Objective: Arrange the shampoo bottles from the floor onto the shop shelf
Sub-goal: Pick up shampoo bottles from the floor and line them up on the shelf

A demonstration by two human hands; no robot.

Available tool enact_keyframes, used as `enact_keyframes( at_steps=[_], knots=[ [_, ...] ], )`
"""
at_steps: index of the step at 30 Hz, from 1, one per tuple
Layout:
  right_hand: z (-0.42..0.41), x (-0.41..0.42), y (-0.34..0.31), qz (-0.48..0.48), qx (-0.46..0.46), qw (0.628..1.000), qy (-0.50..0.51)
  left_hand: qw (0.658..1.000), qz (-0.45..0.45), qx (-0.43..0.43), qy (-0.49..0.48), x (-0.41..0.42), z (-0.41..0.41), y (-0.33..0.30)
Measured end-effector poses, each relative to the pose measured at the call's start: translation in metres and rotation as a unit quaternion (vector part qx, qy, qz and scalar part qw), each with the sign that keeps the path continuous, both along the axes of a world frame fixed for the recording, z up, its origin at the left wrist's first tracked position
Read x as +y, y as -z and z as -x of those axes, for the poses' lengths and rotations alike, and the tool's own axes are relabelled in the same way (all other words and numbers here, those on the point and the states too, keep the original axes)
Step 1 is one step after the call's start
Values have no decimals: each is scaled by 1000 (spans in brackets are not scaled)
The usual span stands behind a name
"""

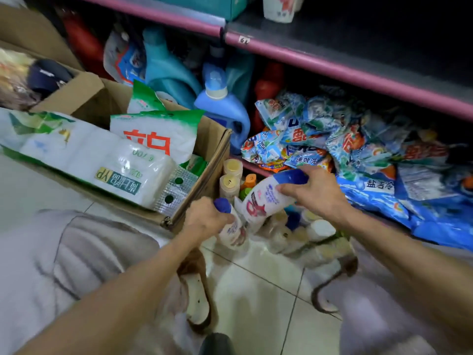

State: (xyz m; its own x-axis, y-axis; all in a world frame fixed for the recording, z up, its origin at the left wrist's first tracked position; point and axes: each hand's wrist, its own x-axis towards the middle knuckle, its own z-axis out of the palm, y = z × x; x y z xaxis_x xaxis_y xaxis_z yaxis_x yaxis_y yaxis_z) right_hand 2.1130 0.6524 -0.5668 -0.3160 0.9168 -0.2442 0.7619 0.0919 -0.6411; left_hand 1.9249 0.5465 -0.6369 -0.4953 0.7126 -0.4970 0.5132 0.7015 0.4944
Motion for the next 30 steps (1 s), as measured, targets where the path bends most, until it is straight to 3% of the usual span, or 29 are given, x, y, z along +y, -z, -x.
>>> enact_keyframes(
  at_steps=[3, 6, 11, 16, 22, 28, 30],
  knots=[
    [-34, 5, -59, 39, 183, 976, 114, 997, -70, 28, 17, 10, 8, -54],
    [-59, 12, -113, 33, 309, 935, 171, 987, -160, 16, -12, 23, 20, -116],
    [-89, 30, -169, 43, 488, 822, 291, 946, -319, -57, -31, 43, 28, -212],
    [-101, 41, -179, 130, 553, 737, 367, 910, -412, -53, 8, 65, 23, -275],
    [-89, 52, -173, 172, 648, 622, 406, 906, -421, -25, 42, 85, 18, -307],
    [-72, 70, -178, 156, 673, 552, 468, 896, -435, -65, 62, 98, 14, -315],
    [-71, 74, -173, 144, 661, 560, 478, 894, -433, -85, 80, 99, 11, -317]
  ],
)
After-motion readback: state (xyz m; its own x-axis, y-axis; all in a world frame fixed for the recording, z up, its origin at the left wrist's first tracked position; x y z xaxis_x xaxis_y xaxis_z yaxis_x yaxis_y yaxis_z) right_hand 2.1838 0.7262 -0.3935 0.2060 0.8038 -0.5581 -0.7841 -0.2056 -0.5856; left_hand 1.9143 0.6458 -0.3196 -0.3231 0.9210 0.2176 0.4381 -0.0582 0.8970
